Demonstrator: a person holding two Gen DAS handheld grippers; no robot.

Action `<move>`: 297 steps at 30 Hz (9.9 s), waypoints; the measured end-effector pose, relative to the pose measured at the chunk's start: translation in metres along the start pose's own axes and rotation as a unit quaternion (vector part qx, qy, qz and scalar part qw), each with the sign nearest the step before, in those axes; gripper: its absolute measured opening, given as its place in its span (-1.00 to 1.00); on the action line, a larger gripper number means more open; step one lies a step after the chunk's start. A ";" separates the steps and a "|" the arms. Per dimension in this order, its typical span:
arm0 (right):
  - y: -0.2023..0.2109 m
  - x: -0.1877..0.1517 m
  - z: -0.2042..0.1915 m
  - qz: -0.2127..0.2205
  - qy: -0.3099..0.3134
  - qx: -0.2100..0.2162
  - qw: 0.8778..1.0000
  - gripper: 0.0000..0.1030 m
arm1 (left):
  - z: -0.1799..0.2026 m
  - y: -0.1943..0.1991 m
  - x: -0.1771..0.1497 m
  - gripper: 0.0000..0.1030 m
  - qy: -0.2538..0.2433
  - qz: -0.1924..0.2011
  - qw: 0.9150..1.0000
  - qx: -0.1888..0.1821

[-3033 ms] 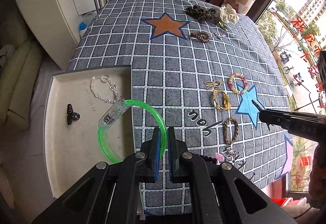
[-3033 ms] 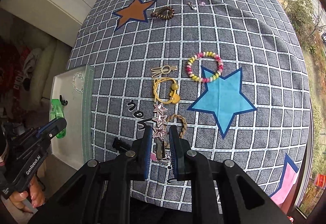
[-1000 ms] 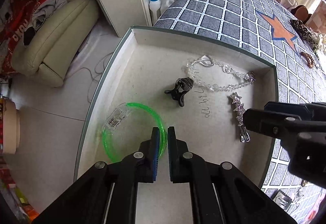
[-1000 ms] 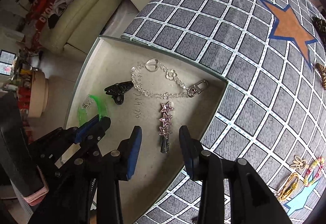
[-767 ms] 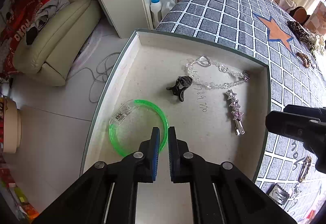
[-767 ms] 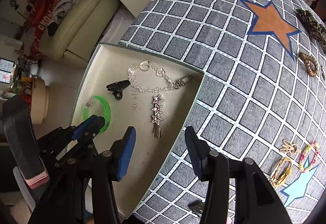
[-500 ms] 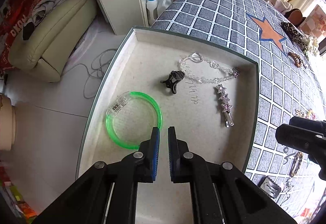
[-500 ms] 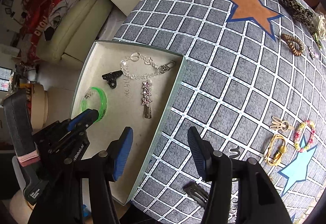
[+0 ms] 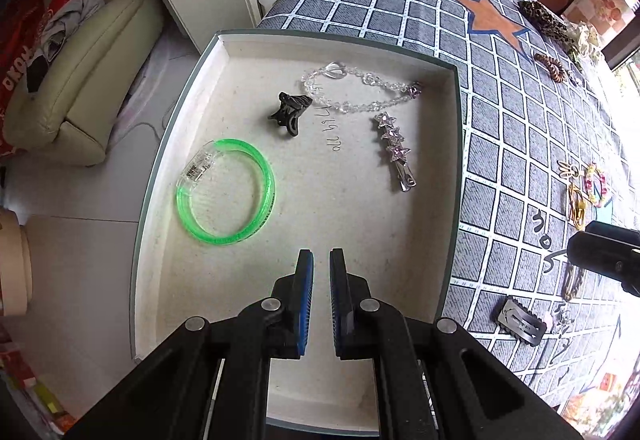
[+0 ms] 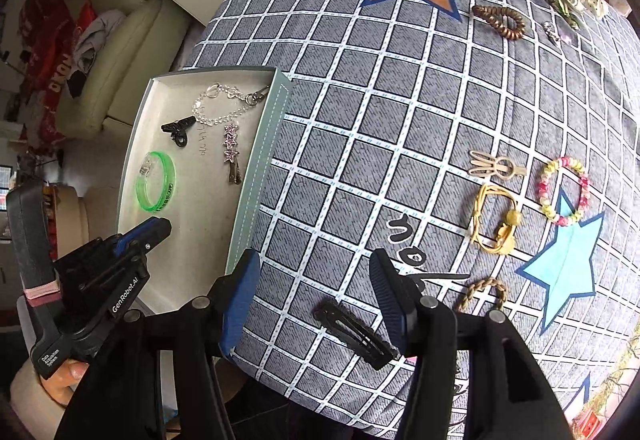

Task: Organize jewelry
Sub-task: 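Move both tools back over the remaining jewelry on the cloth, then grasp the pink-and-yellow beaded bracelet with the right tool while the left tool grasps the yellow cord bracelet, then carry both bracelets into the white tray while both tools open to release them, then move both tools back over the black hair clips and braided bracelet, then grasp the black snap hair clips with the left tool while the right tool grasps the braided tan bracelet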

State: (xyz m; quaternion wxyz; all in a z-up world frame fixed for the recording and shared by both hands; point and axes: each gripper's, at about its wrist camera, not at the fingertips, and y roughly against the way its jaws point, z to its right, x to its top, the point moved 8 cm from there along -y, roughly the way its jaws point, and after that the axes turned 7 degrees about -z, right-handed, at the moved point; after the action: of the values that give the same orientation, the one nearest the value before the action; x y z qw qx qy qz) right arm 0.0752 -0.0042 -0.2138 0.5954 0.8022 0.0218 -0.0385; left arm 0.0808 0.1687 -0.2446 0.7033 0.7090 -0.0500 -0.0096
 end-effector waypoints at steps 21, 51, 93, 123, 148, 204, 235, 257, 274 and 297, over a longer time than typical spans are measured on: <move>0.024 -0.068 0.102 0.024 -0.140 0.026 0.990 0.70 | 0.102 0.038 0.003 1.00 -0.159 0.032 0.987 0.015; 0.031 -0.045 0.228 -0.003 -0.142 -0.099 0.985 0.70 | 0.204 -0.020 0.020 1.00 -0.129 -0.048 0.990 -0.012; 0.008 0.071 0.232 0.026 0.021 -0.095 0.995 -0.82 | 0.308 -0.035 0.025 -0.76 -0.063 -0.049 0.995 -0.064; 0.078 0.015 0.166 0.062 -0.007 -0.056 0.996 -0.82 | 0.176 0.062 0.021 -0.75 -0.098 0.019 0.991 -0.094; 0.011 0.036 -0.073 0.011 0.127 -0.037 0.991 -0.82 | -0.022 0.024 -0.006 -0.76 -0.005 -0.004 0.995 -0.099; -0.025 0.057 -0.098 -0.021 0.128 -0.045 0.991 0.13 | -0.059 -0.019 -0.024 -0.68 0.024 -0.052 0.998 -0.012; 0.055 -0.053 0.106 0.028 -0.030 -0.041 0.998 0.69 | 0.074 0.075 -0.035 1.00 -0.054 0.035 0.996 0.061; 0.016 -0.105 0.158 0.014 -0.149 -0.045 0.988 0.69 | 0.164 0.020 -0.050 1.00 -0.226 -0.014 0.974 0.010; -0.027 -0.067 0.140 -0.004 -0.138 -0.057 0.989 0.69 | 0.166 -0.006 -0.066 1.00 -0.163 -0.074 0.984 -0.013; -0.045 -0.060 0.134 0.003 -0.006 -0.133 0.991 -0.80 | 0.159 -0.054 -0.106 1.00 0.061 -0.111 0.991 -0.045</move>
State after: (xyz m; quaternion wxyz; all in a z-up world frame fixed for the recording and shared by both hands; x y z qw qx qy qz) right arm 0.0075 -0.1185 -0.2895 0.6972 0.7156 0.0209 -0.0382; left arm -0.0345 0.0198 -0.3061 0.7306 0.6773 0.0728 -0.0464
